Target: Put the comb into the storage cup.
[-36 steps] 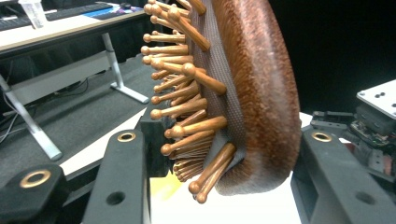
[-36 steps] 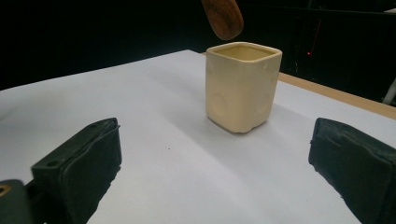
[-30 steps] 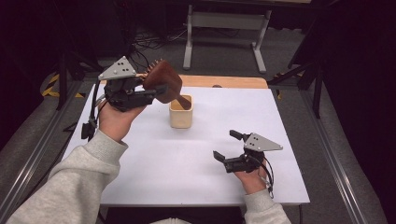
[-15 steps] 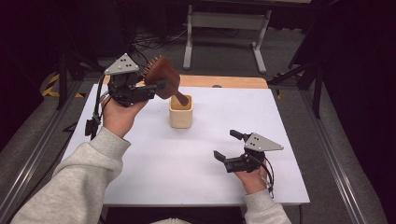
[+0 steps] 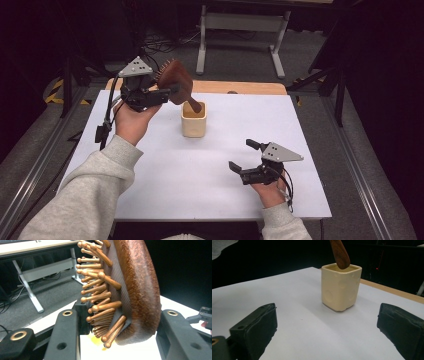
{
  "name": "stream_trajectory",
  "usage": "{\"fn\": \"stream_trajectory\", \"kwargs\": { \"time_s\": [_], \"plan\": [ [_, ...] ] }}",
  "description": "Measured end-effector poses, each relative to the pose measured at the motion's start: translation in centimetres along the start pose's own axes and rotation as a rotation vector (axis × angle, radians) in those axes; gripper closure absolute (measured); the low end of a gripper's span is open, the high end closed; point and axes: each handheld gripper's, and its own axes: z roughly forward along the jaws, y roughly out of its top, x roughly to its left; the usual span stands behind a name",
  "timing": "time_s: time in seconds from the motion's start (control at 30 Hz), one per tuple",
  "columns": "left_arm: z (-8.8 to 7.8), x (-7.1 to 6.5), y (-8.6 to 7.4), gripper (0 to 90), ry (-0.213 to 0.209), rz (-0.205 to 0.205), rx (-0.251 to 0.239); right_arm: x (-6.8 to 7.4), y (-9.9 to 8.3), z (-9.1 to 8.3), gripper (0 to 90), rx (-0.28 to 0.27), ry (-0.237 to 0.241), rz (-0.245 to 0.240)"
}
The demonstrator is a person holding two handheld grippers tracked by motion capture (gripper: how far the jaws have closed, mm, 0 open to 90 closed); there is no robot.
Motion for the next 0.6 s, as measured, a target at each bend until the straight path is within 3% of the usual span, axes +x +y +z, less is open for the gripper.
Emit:
{"fn": "stream_trajectory", "kwargs": {
  "time_s": [0.6],
  "plan": [
    [2.3,1.7,-1.9,54.8,0.002,-0.095,0.042,0.0,0.0,0.0,3.5,-0.001,0.007,-0.002]
  ]
}}
